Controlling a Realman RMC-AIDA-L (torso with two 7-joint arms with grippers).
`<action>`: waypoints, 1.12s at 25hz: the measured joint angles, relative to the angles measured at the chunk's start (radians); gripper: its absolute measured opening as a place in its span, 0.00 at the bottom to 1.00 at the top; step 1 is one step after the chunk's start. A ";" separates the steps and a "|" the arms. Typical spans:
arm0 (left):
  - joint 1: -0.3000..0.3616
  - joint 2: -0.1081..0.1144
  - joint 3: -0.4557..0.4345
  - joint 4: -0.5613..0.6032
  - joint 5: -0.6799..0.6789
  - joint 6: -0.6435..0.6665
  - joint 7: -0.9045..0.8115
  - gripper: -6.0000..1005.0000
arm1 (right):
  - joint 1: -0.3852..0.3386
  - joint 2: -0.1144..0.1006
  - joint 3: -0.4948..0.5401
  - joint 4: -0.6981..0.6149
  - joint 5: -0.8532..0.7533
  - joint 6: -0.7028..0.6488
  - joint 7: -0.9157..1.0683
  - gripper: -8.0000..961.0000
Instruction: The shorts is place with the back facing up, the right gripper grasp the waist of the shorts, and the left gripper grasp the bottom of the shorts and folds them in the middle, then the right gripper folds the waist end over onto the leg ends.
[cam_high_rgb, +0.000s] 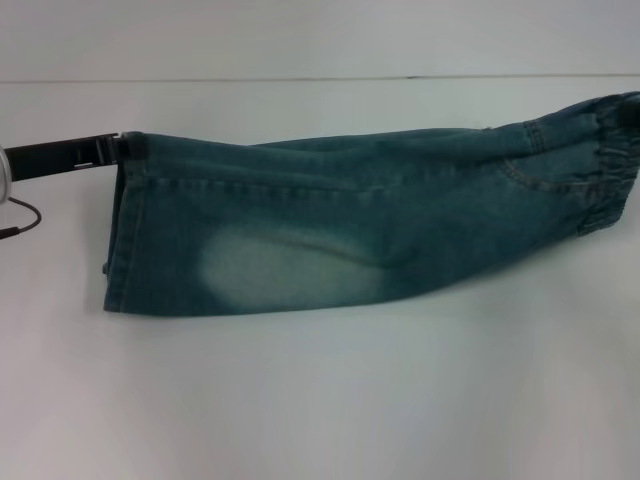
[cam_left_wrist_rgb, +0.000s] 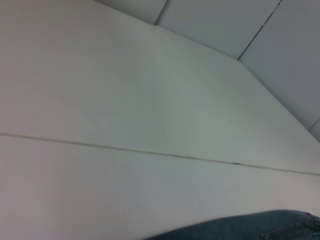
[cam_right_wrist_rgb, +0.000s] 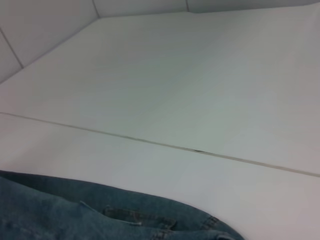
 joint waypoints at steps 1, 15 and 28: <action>0.000 0.002 0.000 -0.001 0.000 -0.004 0.000 0.01 | 0.003 0.002 -0.002 0.002 0.000 0.000 0.000 0.07; 0.000 0.005 0.031 -0.005 0.007 -0.096 -0.026 0.01 | 0.030 0.012 -0.039 0.010 0.005 0.003 0.001 0.07; 0.011 0.013 0.122 0.010 0.007 -0.175 -0.091 0.01 | 0.035 0.021 -0.041 0.013 0.007 -0.010 0.002 0.07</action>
